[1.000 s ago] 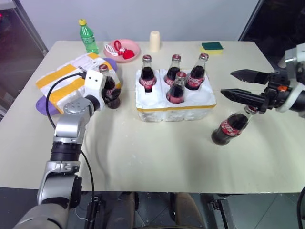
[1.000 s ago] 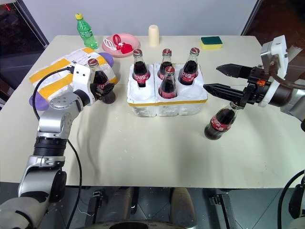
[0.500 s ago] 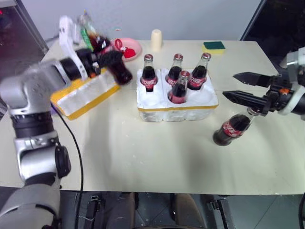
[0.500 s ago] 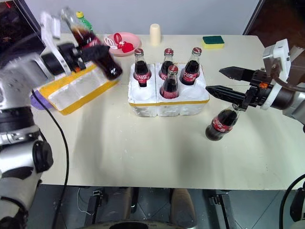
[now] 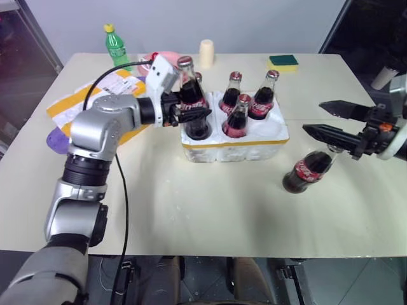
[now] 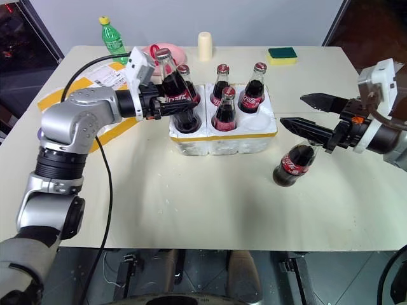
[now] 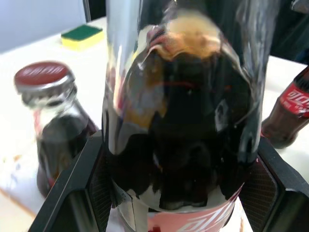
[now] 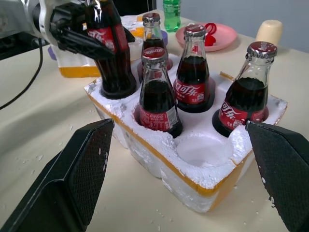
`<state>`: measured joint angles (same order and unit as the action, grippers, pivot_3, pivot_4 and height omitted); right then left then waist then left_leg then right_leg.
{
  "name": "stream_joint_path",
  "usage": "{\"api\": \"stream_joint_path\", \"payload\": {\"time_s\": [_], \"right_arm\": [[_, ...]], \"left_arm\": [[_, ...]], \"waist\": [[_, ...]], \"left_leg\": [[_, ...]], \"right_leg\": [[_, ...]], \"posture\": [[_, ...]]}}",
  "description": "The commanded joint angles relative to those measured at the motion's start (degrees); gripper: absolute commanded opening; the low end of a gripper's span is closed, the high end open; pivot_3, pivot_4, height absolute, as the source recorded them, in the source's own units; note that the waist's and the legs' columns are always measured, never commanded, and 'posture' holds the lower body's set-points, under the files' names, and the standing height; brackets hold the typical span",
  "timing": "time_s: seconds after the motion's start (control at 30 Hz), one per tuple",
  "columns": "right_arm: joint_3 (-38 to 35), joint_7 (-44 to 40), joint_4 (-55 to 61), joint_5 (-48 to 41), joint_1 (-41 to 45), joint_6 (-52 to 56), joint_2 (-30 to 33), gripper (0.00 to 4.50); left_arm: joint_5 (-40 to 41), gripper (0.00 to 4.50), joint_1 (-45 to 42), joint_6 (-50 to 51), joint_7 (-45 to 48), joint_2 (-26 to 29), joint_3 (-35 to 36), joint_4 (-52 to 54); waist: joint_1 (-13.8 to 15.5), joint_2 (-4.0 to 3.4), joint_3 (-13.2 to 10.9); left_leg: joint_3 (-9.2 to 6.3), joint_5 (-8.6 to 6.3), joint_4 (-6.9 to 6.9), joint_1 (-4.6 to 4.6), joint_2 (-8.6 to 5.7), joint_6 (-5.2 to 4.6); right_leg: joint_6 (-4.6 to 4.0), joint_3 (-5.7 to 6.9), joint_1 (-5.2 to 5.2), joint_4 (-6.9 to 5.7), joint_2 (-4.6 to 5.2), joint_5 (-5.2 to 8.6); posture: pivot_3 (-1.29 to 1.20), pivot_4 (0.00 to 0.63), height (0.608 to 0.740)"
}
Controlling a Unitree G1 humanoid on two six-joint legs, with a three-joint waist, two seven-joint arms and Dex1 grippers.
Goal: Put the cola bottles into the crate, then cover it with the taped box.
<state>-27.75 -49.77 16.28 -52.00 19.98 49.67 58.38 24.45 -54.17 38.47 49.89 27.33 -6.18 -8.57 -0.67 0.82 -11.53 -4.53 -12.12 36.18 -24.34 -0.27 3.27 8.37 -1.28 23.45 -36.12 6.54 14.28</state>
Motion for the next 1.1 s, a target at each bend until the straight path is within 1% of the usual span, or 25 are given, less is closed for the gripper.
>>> {"api": "stream_joint_path", "payload": {"time_s": [0.03, 0.23, 0.3, 0.33, 0.37, 0.43, 0.53, 0.6, 0.67, 0.77, 0.83, 0.9, 0.97, 1.0, 1.03, 1.1], "right_arm": [[-2.34, 0.80, 2.06, -1.30, -0.03, -0.26, -0.27, 4.50], [-1.54, 1.29, 2.04, -0.76, -0.23, -1.30, -0.56, 4.50], [-1.37, 1.36, 1.94, -0.67, 0.08, -1.42, -0.42, 4.50], [-1.39, 1.30, 1.88, -0.66, 0.24, -1.43, -0.23, 4.50], [-1.33, 1.22, 1.76, -0.56, 0.44, -1.51, -0.05, 4.50], [-1.41, 1.07, 1.53, -0.18, 0.77, -1.60, 0.53, 4.50], [-2.67, 0.91, 2.16, 0.30, 0.19, -1.21, 1.71, 4.50], [-6.35, 0.08, 4.73, -0.49, -2.22, 0.01, 3.21, 4.50], [-14.75, -2.05, 9.30, -3.31, -7.45, 3.15, 4.00, 4.50], [-26.01, -2.76, 15.38, -6.12, -15.73, 7.70, 2.72, 4.50], [-32.37, -1.75, 19.42, -8.05, -21.15, 10.14, 0.64, 4.50], [-38.19, -0.34, 23.84, -10.40, -27.10, 12.16, -2.49, 4.50], [-41.96, 1.81, 27.59, -11.97, -33.20, 12.92, -6.31, 4.50], [-42.52, 3.22, 29.37, -11.86, -36.35, 12.67, -8.73, 4.50], [-42.62, 4.55, 30.79, -11.64, -38.92, 11.95, -11.01, 4.50], [-40.51, 8.78, 33.17, -9.92, -42.58, 9.58, -16.16, 4.50]], "left_arm": [[-3.11, 2.78, 0.45, -6.25, 0.51, -0.61, -1.11, 1.77], [-8.41, 2.78, 4.47, -10.91, -1.11, -2.66, -4.26, -0.08], [-9.18, 3.82, 4.92, -11.24, -1.72, -3.41, -3.90, -1.27], [-9.49, 4.10, 5.10, -11.47, -1.87, -3.64, -3.76, -1.66], [-9.69, 4.48, 5.25, -11.76, -1.86, -3.78, -3.66, -1.93], [-9.13, 4.48, 5.48, -11.25, -1.67, -3.83, -2.83, -1.43], [-6.46, 4.48, 5.05, -8.95, -1.00, -3.14, 0.21, 0.10], [-0.94, 4.48, 4.28, -4.50, 1.89, -0.87, 4.32, 3.52], [8.44, 4.48, 3.60, 3.79, 7.56, 3.99, 9.48, 8.75], [20.50, 4.48, 3.91, 13.00, 16.11, 11.73, 14.30, 14.82], [26.41, 4.48, 4.25, 17.68, 20.57, 16.15, 15.78, 17.72], [30.32, 4.48, 4.22, 20.82, 22.93, 18.71, 15.92, 19.59], [30.76, 4.48, 5.07, 20.64, 24.12, 19.67, 14.15, 21.44], [29.47, 4.48, 6.20, 19.53, 24.77, 19.99, 12.33, 22.48], [27.87, 4.48, 7.29, 17.98, 25.34, 20.13, 10.62, 23.42], [24.38, 4.48, 8.97, 15.09, 24.85, 19.34, 7.12, 23.94]], "waist": [[0.00, 0.00, 0.00], [0.01, 0.00, 0.00], [0.02, 0.00, 0.00], [0.02, -0.01, 0.01], [0.03, -0.01, 0.01], [0.02, -0.01, 0.01], [0.00, -0.01, 0.01], [-0.01, -0.01, 0.01], [-0.02, -0.01, 0.00], [-0.26, -0.03, 0.02], [-0.12, -0.03, 0.03], [0.29, 0.00, 0.04], [0.76, 0.01, 0.05], [0.82, 0.02, 0.04], [0.87, 0.04, 0.09], [0.94, 0.06, 0.23]], "left_leg": [[0.00, 0.00, 0.00, 0.00, 0.00, 0.00], [0.00, 0.00, 0.01, 0.00, 0.00, -0.01], [0.00, 0.00, 0.01, 0.00, 0.00, -0.01], [0.00, 0.00, 0.02, 0.00, 0.00, -0.01], [0.00, 0.00, 0.01, 0.01, 0.00, -0.01], [0.00, 0.00, 0.03, 0.03, 0.00, -0.01], [0.00, 0.00, 0.03, 0.02, 0.00, -0.01], [0.00, 0.00, 0.02, 0.02, 0.00, -0.01], [-0.03, 0.00, -0.05, -0.02, 0.00, -0.01], [-0.07, -0.03, -0.08, -0.03, 0.02, -0.06], [-0.04, -0.06, -0.04, 0.07, 0.01, -0.10], [-0.04, -0.06, 0.02, 0.26, 0.02, -0.10], [-0.05, -0.07, 0.03, 0.49, 0.01, -0.08], [-0.04, -0.07, 0.05, 0.62, 0.02, -0.08], [0.00, -0.08, 0.04, 0.78, 0.02, -0.07], [0.02, -0.09, -0.05, 0.96, 0.05, -0.05]], "right_leg": [[0.00, 0.00, 0.00, 0.00, 0.00, 0.00], [0.00, 0.00, 0.00, -0.01, 0.00, 0.00], [0.00, 0.00, 0.00, -0.02, 0.00, 0.00], [0.00, 0.00, 0.00, -0.02, 0.00, 0.00], [0.00, 0.00, -0.02, -0.01, 0.00, 0.00], [0.00, 0.00, -0.03, -0.02, 0.00, 0.00], [0.00, 0.00, -0.03, -0.01, 0.00, 0.00], [0.00, 0.00, -0.02, -0.02, 0.00, 0.00], [0.00, 0.02, 0.04, -0.03, 0.00, 0.01], [0.02, 0.03, 0.07, -0.04, -0.02, 0.04], [0.04, 0.02, -0.08, 0.00, -0.01, 0.07], [0.03, 0.03, -0.32, 0.00, 0.00, 0.07], [-0.17, 0.06, -0.63, 0.10, 0.00, 0.22], [-0.20, 0.05, -0.77, 0.17, 0.01, 0.24], [-0.27, 0.03, -0.94, 0.27, 0.03, 0.27], [-0.35, 0.03, -1.18, 0.56, 0.03, 0.21]], "posture": [[0.00, 0.150, 0.739], [0.00, 0.150, 0.739], [0.00, 0.150, 0.739], [0.00, 0.150, 0.739], [0.00, 0.150, 0.739], [0.00, 0.150, 0.739], [0.00, 0.150, 0.739], [0.00, 0.150, 0.739], [0.00, 0.150, 0.739], [0.00, 0.150, 0.739], [0.00, 0.150, 0.739], [0.00, 0.150, 0.739], [0.00, 0.150, 0.739], [0.00, 0.150, 0.739], [0.00, 0.150, 0.739], [0.00, 0.150, 0.739]]}}
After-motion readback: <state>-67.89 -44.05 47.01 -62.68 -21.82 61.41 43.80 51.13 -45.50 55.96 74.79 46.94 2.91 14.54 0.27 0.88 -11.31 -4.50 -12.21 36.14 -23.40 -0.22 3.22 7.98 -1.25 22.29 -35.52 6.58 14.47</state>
